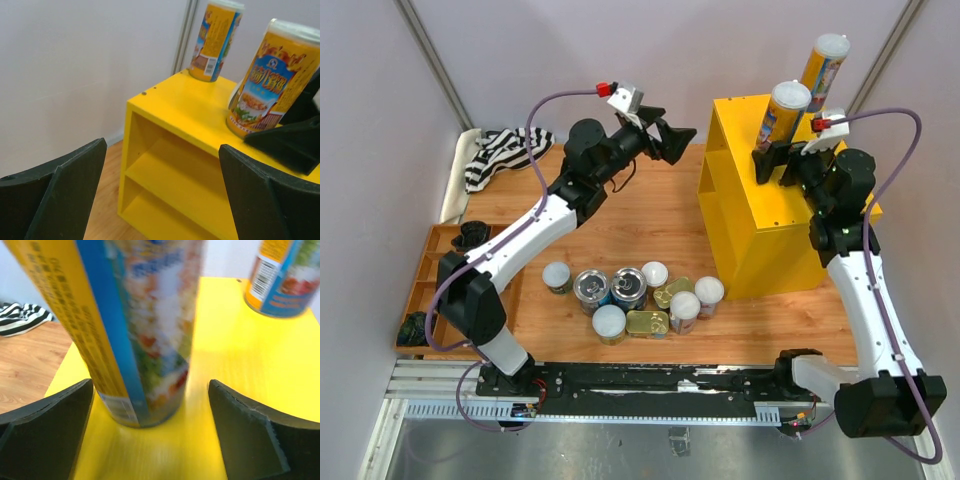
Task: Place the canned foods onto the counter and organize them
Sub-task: Place the canned food on the counter.
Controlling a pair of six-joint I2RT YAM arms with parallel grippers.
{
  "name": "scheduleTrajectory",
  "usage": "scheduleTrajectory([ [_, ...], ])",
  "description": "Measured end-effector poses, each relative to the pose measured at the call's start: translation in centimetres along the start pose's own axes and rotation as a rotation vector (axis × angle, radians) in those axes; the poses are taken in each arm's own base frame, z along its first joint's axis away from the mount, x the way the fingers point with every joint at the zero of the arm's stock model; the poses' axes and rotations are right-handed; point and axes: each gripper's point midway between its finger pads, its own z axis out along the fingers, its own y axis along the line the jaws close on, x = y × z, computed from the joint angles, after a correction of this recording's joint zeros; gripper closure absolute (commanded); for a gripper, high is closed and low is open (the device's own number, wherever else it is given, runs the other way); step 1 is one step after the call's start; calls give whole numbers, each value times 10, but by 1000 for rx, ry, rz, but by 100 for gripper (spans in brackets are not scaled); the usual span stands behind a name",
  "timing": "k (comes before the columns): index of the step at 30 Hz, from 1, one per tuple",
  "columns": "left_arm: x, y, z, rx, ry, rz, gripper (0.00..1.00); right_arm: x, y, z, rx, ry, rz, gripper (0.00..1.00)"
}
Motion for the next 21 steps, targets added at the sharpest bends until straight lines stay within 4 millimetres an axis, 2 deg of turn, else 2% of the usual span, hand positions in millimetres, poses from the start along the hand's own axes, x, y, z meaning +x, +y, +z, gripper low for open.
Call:
scheduleTrajectory([
  [2, 4, 6, -8, -17, 6, 1, 0, -2, -5, -10, 54, 14, 33, 0],
  [5, 7, 16, -22, -40, 3, 0, 0, -5, -9, -29, 119, 23, 97, 5],
  [9, 10, 24, -37, -61, -2, -2, 0, -7, 1, -44, 162, 38, 147, 11],
  [14, 18, 28, -50, -71, 5, -12, 0, -11, 33, -33, 150, 77, 124, 25],
  [21, 45, 55, -72, -137, 48, -52, 0, -9, 15, -21, 275, 110, 112, 30],
])
